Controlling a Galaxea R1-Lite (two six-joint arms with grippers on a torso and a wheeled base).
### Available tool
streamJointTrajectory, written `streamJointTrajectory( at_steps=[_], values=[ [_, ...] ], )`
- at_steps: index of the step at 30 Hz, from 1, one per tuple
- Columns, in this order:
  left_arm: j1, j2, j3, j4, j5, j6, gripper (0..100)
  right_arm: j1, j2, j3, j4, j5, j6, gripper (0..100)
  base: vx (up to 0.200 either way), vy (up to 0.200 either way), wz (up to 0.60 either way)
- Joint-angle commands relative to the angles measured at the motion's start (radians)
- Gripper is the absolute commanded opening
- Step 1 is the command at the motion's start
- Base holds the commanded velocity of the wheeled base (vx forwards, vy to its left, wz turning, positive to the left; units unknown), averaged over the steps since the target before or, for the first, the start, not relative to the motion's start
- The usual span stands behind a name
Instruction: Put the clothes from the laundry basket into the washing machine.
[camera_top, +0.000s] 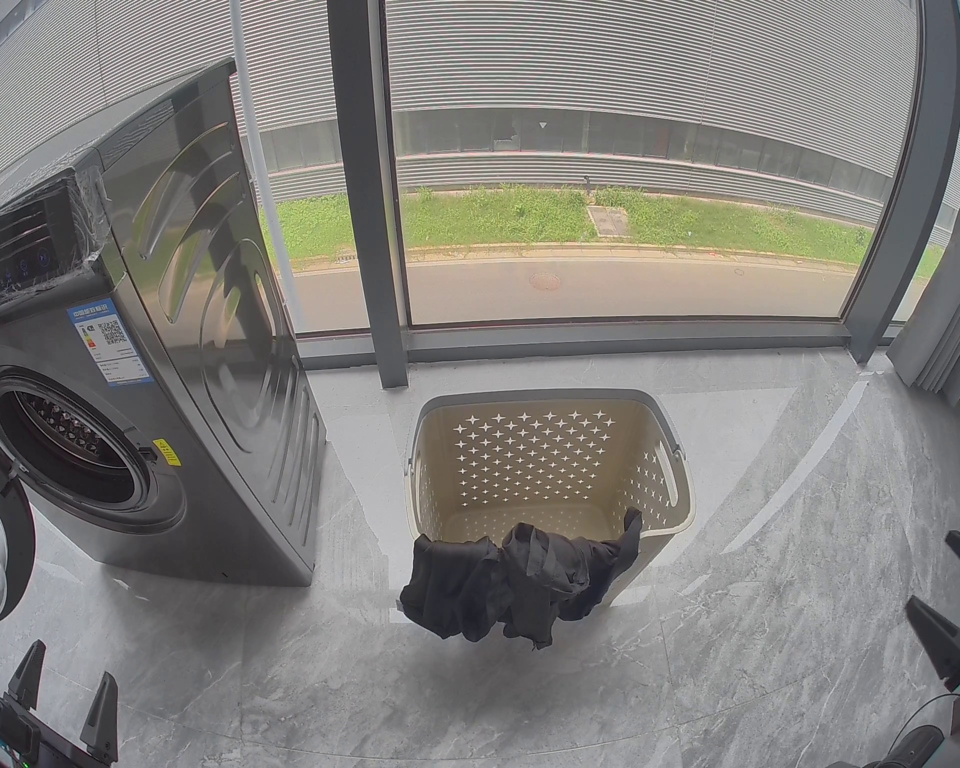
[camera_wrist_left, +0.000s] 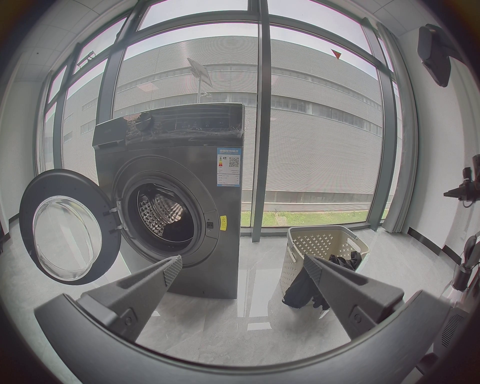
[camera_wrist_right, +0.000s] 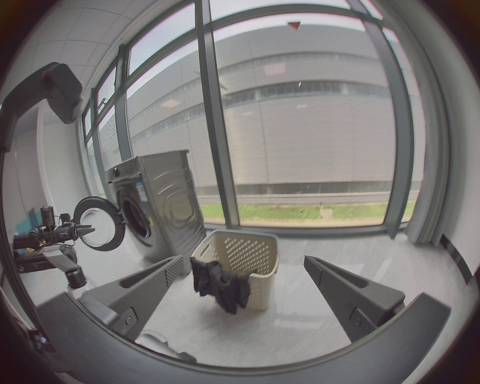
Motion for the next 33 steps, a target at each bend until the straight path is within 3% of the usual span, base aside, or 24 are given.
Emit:
streamJointTrajectory(
  at_steps=[1, 7, 14, 21, 22, 33],
  values=[
    [0.000, -0.015, 0.016, 0.001, -0.001, -0.002, 100, 0.203, 0.727, -0.043, -0.145, 0.095, 0.004, 100, 0.000, 0.000, 0.00],
    [0.000, -0.015, 0.016, -0.001, -0.001, -0.002, 100, 0.206, 0.974, -0.036, -0.359, 0.090, 0.007, 100, 0.000, 0.000, 0.00],
    [0.000, -0.015, 0.016, -0.001, 0.001, 0.000, 100, 0.258, 1.177, -0.046, -0.507, 0.088, 0.024, 100, 0.000, 0.000, 0.00],
    [0.000, -0.015, 0.016, 0.001, -0.002, -0.003, 100, 0.264, 1.405, -0.086, -0.685, 0.065, 0.032, 100, 0.000, 0.000, 0.00],
    [0.000, -0.015, 0.016, 0.001, -0.001, -0.003, 100, 0.264, 1.460, -0.103, -0.724, 0.044, 0.032, 100, 0.000, 0.000, 0.00],
    [-0.001, -0.015, 0.016, 0.001, -0.004, -0.003, 100, 0.313, 1.620, -0.244, -0.752, 0.016, 0.056, 100, 0.000, 0.000, 0.00]
  ],
)
